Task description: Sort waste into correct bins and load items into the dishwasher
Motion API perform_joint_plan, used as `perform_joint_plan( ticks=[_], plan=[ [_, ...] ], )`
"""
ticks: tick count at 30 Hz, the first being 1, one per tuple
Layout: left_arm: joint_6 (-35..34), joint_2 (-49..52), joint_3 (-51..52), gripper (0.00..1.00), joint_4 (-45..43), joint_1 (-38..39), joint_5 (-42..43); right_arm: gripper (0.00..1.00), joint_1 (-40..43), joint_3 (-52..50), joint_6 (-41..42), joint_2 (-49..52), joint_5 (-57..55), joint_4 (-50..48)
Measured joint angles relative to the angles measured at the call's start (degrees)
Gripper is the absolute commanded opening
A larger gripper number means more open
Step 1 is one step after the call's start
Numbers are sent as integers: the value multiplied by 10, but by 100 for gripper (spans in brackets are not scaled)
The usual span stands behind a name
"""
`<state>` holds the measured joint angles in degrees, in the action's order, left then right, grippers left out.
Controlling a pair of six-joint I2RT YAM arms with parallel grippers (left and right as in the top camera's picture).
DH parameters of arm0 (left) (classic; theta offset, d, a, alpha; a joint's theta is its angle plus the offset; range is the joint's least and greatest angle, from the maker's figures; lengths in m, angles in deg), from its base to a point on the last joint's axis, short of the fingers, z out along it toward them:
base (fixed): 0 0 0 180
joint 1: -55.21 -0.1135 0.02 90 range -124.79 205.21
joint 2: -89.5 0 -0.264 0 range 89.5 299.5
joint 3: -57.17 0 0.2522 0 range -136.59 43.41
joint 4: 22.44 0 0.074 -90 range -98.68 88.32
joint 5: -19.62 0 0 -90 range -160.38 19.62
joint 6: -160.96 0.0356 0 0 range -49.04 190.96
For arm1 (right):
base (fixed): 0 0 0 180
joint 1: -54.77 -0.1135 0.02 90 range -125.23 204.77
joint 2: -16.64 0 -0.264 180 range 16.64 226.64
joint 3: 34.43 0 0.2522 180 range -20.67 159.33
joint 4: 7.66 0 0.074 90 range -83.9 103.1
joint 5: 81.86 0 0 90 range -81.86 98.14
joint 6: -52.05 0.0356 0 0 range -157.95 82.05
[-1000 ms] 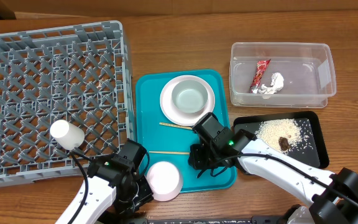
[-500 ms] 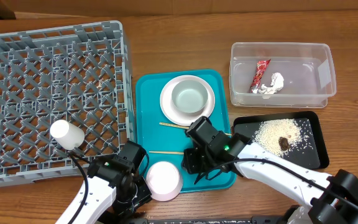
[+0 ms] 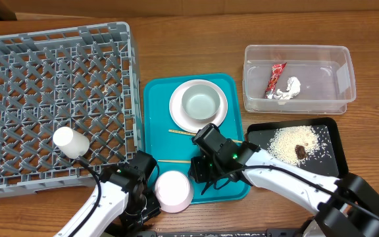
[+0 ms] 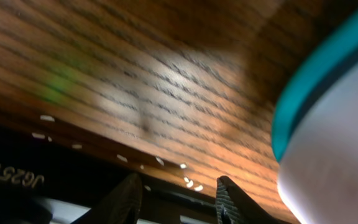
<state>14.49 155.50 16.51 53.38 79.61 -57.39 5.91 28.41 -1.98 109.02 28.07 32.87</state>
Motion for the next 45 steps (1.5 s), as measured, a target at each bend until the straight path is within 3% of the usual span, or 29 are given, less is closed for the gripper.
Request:
perform_joint_plan(
  ticks=[9,30,37,45],
  plan=[
    [24,28,3,47,-26,0,-2,28,0,0,0,28,-3,-27],
    [137,29,-14,44,-74,0,21,31,-7,0,-1,28,54,-26],
    [152,29,-28,47,-71,0,28,37,36,3,0,27,43,44],
    [163,29,-28,48,-71,0,28,37,149,37,-12,-31,15,257]
  ],
)
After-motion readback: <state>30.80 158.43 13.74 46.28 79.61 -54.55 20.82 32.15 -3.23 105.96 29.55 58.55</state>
